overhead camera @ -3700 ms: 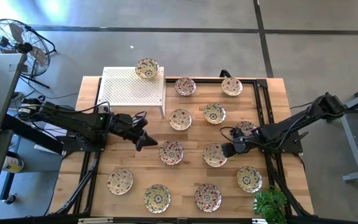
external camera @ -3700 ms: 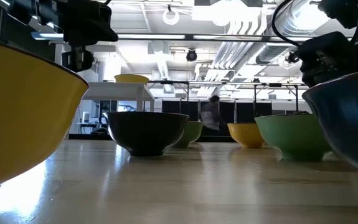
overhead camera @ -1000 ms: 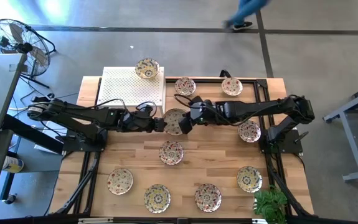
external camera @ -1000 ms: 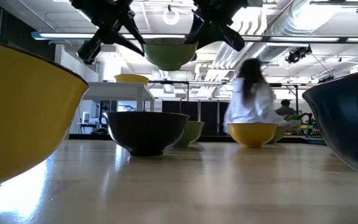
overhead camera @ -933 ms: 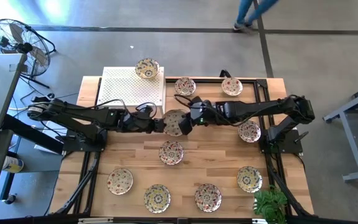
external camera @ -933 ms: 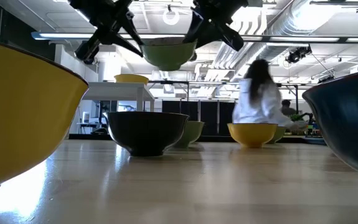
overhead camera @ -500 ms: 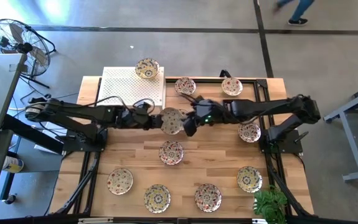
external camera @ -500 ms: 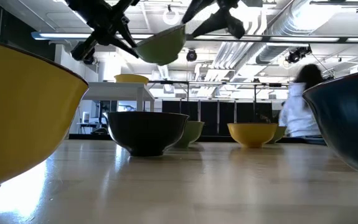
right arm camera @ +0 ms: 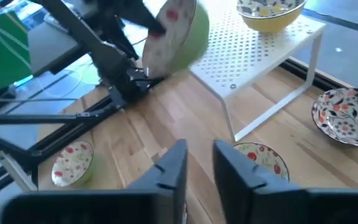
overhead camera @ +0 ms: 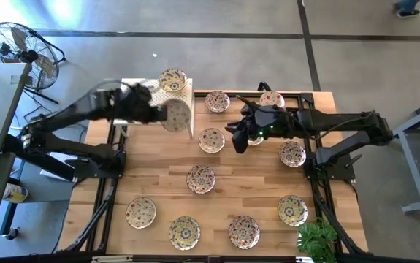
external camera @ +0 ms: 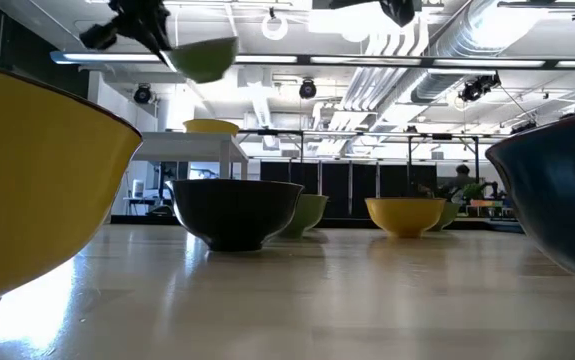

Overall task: Pick & Place Mini bowls
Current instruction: Put the red patterned bowl on the shelf

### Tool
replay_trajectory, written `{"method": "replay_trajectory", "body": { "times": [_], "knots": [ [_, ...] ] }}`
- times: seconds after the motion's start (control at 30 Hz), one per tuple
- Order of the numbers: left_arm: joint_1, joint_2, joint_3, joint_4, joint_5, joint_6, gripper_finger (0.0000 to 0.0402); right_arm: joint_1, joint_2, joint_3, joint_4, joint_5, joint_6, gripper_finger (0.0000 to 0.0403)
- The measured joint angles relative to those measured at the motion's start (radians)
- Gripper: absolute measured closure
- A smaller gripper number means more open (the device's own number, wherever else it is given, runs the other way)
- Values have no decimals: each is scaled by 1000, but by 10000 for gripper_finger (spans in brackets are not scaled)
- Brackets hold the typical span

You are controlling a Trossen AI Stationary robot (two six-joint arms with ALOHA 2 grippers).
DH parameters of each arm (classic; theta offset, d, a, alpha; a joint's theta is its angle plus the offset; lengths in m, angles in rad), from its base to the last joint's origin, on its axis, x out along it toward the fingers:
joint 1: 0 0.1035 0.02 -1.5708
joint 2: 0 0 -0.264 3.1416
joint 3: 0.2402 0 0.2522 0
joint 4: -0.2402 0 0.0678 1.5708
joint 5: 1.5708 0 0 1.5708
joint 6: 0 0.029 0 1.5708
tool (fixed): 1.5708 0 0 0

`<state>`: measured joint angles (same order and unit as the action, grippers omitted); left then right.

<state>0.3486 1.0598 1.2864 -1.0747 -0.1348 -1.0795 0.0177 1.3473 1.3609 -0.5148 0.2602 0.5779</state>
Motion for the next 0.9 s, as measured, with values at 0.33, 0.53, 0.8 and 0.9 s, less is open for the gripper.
{"method": "replay_trajectory", "body": {
  "times": [0.33, 0.53, 0.8, 0.9],
  "knots": [
    [389, 0, 147, -249, 108, 116, 398, 0, 0, 0, 3, -84, -95, 386],
    [619, 2, 147, -265, 123, 154, 399, -5, 0, 0, 3, -137, -148, 391],
    [807, 24, 146, -264, 201, 125, 399, -21, -21, -1, 3, -169, -217, 400],
    [839, 45, 138, -270, 213, 97, 399, -32, -28, -1, 3, -193, -241, 400]
  ]
}}
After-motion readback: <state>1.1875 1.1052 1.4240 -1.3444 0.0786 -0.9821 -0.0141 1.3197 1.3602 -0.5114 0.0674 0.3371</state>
